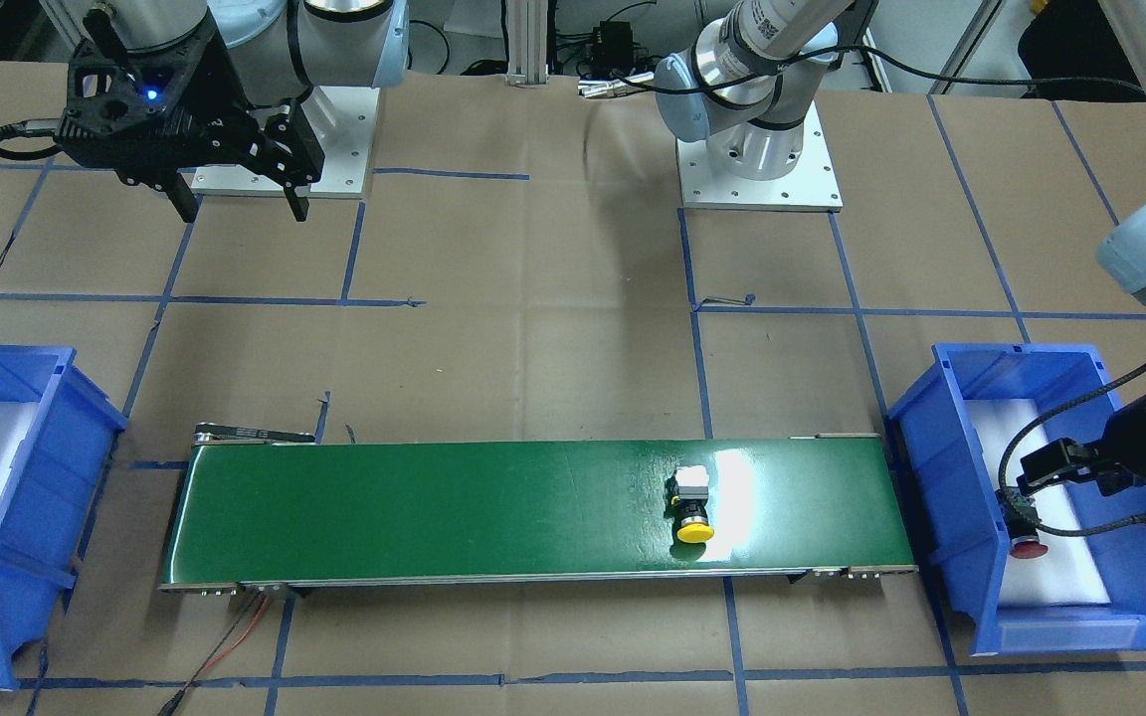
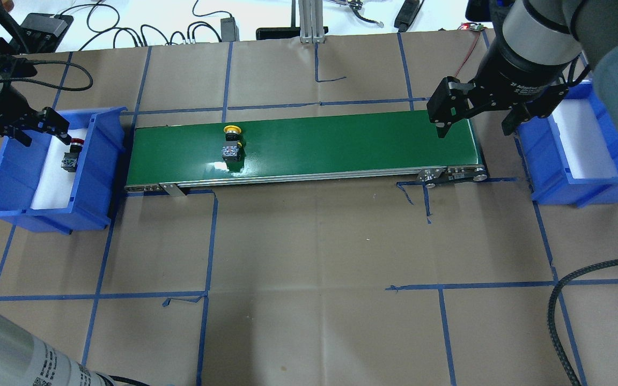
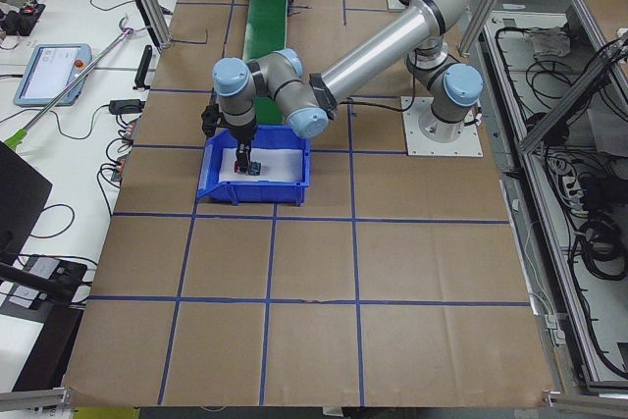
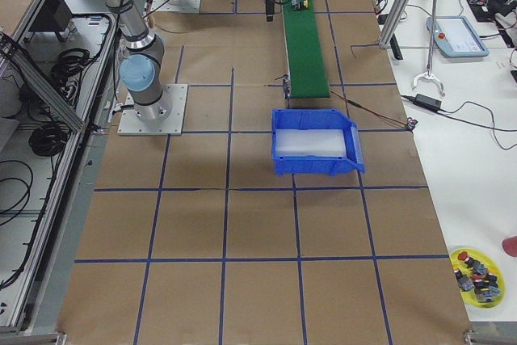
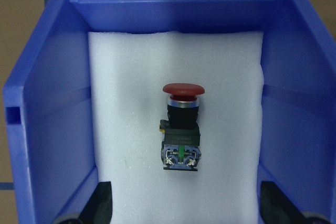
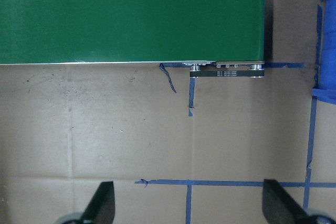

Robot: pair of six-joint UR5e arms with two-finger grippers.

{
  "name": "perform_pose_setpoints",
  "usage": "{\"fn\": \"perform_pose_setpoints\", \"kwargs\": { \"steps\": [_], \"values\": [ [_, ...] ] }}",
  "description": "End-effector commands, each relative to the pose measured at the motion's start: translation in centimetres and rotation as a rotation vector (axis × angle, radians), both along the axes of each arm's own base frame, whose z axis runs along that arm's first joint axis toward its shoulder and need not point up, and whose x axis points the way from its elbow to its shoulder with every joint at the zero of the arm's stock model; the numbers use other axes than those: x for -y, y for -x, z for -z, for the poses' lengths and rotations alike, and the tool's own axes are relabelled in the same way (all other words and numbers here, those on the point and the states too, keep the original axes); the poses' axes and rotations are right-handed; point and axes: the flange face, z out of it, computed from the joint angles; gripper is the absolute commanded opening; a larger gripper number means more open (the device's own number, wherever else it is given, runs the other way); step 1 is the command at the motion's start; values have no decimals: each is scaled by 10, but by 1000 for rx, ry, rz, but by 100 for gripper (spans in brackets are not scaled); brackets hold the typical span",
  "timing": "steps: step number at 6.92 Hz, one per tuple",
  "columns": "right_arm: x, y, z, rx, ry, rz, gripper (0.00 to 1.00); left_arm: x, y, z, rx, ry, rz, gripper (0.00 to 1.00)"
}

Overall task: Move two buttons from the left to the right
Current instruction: 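Return the left gripper to the bin and grasp the red-capped button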

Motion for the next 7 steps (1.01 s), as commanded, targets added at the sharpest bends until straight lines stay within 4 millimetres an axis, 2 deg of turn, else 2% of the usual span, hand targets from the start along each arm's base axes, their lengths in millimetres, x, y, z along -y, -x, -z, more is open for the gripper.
{"fn": "perform_pose_setpoints", "kwargs": {
  "steps": [1,3,6,7],
  "values": [
    [0,0,0,-1,1,0,100,5,-2,28,-7,-14,1,100],
    [0,0,0,-2,-1,-2,100,13,-4,61,-8,-13,4,100],
    [0,0,0,-2,-1,-2,100,14,-3,74,-13,-32,1,100],
    [0,0,1,-2,-2,-2,100,17,-4,73,-13,-21,0,91]
  ]
}}
